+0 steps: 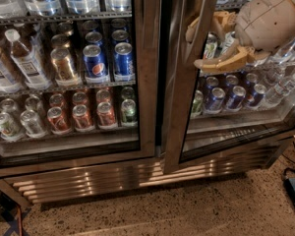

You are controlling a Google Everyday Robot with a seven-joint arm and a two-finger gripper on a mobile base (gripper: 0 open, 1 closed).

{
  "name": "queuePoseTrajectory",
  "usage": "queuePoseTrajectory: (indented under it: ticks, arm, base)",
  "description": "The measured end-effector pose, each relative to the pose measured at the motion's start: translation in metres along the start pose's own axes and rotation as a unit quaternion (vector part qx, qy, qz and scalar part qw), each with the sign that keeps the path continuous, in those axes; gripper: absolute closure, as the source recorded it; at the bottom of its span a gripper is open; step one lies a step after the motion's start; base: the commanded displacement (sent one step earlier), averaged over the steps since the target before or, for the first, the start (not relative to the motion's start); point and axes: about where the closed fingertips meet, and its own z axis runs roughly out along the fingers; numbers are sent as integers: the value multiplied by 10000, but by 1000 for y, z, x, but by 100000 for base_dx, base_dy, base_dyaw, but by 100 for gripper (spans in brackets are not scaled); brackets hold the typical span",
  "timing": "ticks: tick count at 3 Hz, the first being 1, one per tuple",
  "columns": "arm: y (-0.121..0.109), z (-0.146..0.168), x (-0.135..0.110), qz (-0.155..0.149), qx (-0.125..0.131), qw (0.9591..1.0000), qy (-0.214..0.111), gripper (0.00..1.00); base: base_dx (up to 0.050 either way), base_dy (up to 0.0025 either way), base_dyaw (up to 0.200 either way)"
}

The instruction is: Open right fridge door

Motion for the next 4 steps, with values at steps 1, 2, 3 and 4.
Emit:
queuePoseTrajectory:
  ticks: [1, 2, 3, 4]
  arm:
    - [0, 0, 0, 0, 0, 10000, 0, 100]
    - [0, 0, 0, 0, 0, 10000, 0, 100]
    - [0, 0, 0, 0, 1, 10000, 0, 100]
    - [0, 0, 0, 0, 1, 10000, 0, 100]
  base:
    - [0, 0, 0]
    - [0, 0, 0]
    - [0, 0, 0]
    - [-5000, 1, -4]
